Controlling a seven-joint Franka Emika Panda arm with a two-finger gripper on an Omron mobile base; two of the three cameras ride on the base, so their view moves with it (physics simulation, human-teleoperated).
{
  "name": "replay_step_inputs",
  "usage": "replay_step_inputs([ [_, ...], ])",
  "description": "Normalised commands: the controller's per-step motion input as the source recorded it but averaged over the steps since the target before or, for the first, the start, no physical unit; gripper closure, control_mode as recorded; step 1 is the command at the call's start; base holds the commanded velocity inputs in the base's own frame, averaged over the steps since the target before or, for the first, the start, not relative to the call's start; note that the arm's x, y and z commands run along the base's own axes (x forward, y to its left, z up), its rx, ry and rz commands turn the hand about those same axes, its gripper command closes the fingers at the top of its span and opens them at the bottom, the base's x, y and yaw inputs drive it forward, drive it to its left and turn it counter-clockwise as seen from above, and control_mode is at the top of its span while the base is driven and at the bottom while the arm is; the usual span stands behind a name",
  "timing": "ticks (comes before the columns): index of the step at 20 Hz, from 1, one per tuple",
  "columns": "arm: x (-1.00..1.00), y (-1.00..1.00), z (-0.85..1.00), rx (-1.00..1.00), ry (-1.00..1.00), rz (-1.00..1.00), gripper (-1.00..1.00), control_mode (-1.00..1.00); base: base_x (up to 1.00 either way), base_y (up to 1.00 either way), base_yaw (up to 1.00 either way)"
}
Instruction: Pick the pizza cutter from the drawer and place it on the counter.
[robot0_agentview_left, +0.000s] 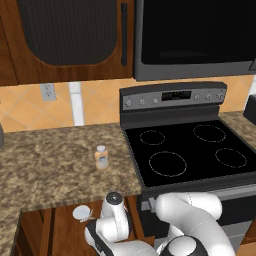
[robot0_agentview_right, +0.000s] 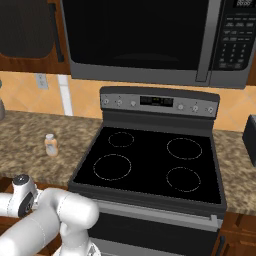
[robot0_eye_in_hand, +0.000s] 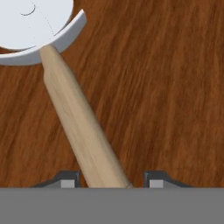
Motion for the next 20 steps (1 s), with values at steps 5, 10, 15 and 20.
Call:
replay_step_inputs([
  [5,0.0,0.0,0.0,0.0,0.0,0.0,1.0,-1.0,0.0,0.0,0.0],
  [10,-0.08,0.0,0.0,0.0,0.0,0.0,1.0,-1.0,0.0,0.0,0.0],
  [15,-0.77,0.0,0.3,-0.01,0.0,-0.01,1.0,-1.0,0.0,0.0,0.0],
  [20,-0.7,0.04,0.63,-0.02,0.01,-0.08,1.0,-1.0,0.0,0.0,0.0],
])
